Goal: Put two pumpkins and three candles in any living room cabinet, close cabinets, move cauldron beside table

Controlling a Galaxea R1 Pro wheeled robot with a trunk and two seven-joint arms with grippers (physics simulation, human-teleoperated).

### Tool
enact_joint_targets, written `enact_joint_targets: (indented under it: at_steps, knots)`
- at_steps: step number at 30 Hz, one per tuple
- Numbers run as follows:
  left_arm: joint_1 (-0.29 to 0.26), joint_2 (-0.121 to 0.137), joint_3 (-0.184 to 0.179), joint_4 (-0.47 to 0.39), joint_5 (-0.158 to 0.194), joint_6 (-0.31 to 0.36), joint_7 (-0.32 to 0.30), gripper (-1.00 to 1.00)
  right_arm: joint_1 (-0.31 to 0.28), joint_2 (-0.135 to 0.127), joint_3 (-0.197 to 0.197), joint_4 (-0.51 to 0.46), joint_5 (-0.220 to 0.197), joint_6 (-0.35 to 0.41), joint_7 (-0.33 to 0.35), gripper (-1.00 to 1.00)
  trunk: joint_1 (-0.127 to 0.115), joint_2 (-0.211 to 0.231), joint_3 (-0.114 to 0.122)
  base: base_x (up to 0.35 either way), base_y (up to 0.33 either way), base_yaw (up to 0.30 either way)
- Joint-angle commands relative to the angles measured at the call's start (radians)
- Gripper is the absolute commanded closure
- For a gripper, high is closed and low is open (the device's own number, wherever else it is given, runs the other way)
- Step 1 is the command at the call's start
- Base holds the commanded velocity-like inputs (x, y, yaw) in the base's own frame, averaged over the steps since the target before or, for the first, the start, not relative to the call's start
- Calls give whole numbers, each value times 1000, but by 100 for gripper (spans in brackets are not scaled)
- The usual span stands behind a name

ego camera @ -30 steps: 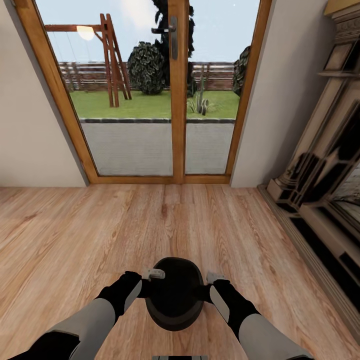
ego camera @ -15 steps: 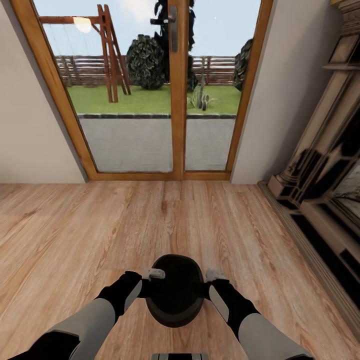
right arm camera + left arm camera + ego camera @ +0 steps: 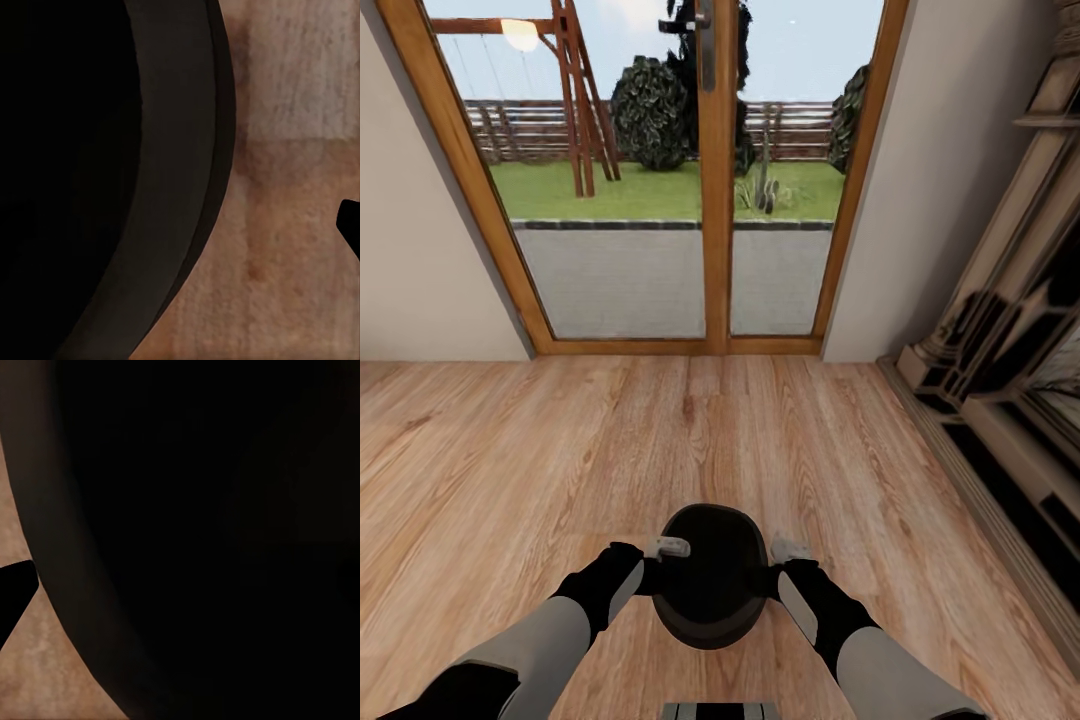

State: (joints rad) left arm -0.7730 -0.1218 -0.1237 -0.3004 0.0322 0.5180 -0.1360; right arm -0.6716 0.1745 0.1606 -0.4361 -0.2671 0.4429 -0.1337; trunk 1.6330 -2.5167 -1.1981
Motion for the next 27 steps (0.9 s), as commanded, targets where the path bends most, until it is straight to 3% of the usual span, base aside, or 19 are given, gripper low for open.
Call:
enact_joint_targets:
  at_steps: [1, 20, 27]
  knots:
    - [0, 1, -5, -2, 3, 5, -1, -100, 0, 0, 4, -2, -11, 3, -9, -100, 0, 0, -1, 0, 0, 0]
    - [0, 1, -5, -3, 3, 6, -2, -100, 0, 0, 5, -2, -11, 3, -10, -100, 1, -1, -9, 0, 0, 0]
    - [0, 2, -5, -5, 3, 6, -2, -100, 0, 0, 6, -3, -11, -37, -10, -100, 1, -1, -9, 0, 0, 0]
